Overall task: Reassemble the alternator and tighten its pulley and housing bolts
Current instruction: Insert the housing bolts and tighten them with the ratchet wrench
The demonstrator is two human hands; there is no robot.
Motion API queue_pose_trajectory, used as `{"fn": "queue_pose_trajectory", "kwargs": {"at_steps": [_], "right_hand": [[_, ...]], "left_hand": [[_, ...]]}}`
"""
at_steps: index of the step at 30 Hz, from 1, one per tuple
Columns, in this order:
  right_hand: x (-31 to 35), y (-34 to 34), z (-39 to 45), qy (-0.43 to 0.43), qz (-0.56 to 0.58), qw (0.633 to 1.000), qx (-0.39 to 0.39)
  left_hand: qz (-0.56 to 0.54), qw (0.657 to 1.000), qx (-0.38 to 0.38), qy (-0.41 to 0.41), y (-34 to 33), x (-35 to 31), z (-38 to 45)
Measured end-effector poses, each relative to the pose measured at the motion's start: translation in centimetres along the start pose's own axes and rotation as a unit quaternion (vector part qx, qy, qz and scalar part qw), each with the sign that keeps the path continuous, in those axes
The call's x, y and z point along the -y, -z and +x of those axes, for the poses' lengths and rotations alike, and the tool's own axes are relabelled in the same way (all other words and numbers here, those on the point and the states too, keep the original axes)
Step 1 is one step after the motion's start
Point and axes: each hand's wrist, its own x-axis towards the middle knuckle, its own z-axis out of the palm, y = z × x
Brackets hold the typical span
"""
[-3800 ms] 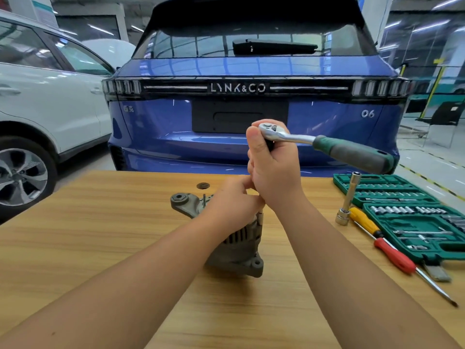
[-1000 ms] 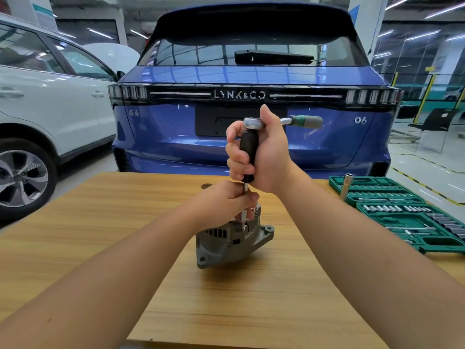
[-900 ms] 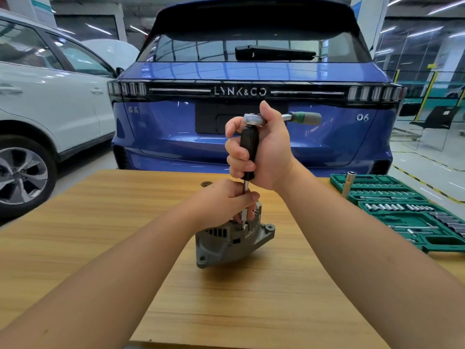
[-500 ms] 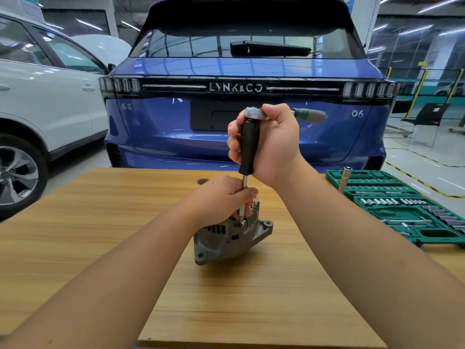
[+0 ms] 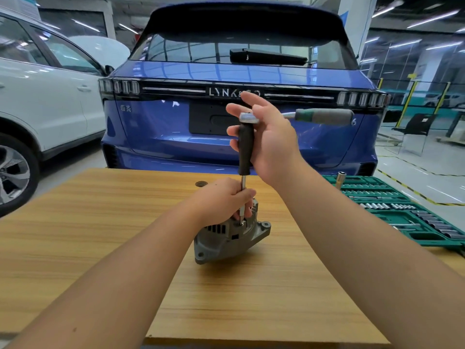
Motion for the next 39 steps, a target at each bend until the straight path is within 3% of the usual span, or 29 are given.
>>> {"fn": "queue_pose_trajectory", "kwargs": {"at_steps": [2,4,6,10,14,19,22,24,26,29,32,33,36,39], "right_hand": [[-0.4,-0.2,-0.5,0.132,-0.174,0.975,-0.041],[-0.6,-0.1,-0.8,0.282,-0.350,0.892,-0.044],[-0.6,-0.1,-1.3,0.336,-0.481,0.809,-0.017],[0.8,-0.8,-1.5,0.259,-0.594,0.759,0.058],[2.6,-1.3,-1.3,0.180,-0.695,0.684,0.131],[4.6,-2.5,-0.4,0.157,-0.779,0.591,0.140],[5.7,-3.5,0.6,0.092,-0.807,0.565,0.148],[6.4,-4.1,1.3,0.031,-0.802,0.577,0.149],[6.9,-4.6,1.7,-0.035,-0.772,0.620,0.134],[6.9,-4.8,1.5,-0.160,-0.651,0.736,0.093],[6.5,-4.2,1.0,-0.233,-0.420,0.877,0.032],[6.1,-3.9,0.8,-0.244,-0.339,0.909,0.015],[4.4,-2.9,0.2,-0.241,-0.148,0.959,-0.016],[2.8,-2.5,-0.1,-0.202,0.024,0.976,-0.082]], "left_hand": [[0.008,1.000,0.002,-0.004,0.0,-0.1,0.0],[0.020,1.000,0.003,-0.011,0.0,-0.2,-0.1],[0.027,1.000,0.000,-0.014,0.0,-0.2,-0.3],[0.020,1.000,-0.004,-0.021,0.0,-0.2,-0.6],[0.023,0.999,-0.011,-0.026,0.1,-0.3,-0.8],[0.024,0.999,-0.005,-0.029,0.1,-0.5,-1.2],[0.020,0.999,0.001,-0.026,0.1,-0.6,-1.5],[0.020,0.999,0.005,-0.028,0.1,-0.6,-1.6],[0.017,0.999,0.009,-0.025,0.0,-0.6,-1.8],[0.012,1.000,0.008,-0.018,0.0,-0.6,-1.9],[0.018,1.000,0.005,-0.017,0.0,-0.5,-1.9],[0.020,1.000,0.005,-0.016,0.0,-0.5,-1.9],[0.024,1.000,0.005,-0.010,0.1,-0.7,-1.7],[0.031,0.999,0.003,-0.009,0.2,-1.0,-1.4]]}}
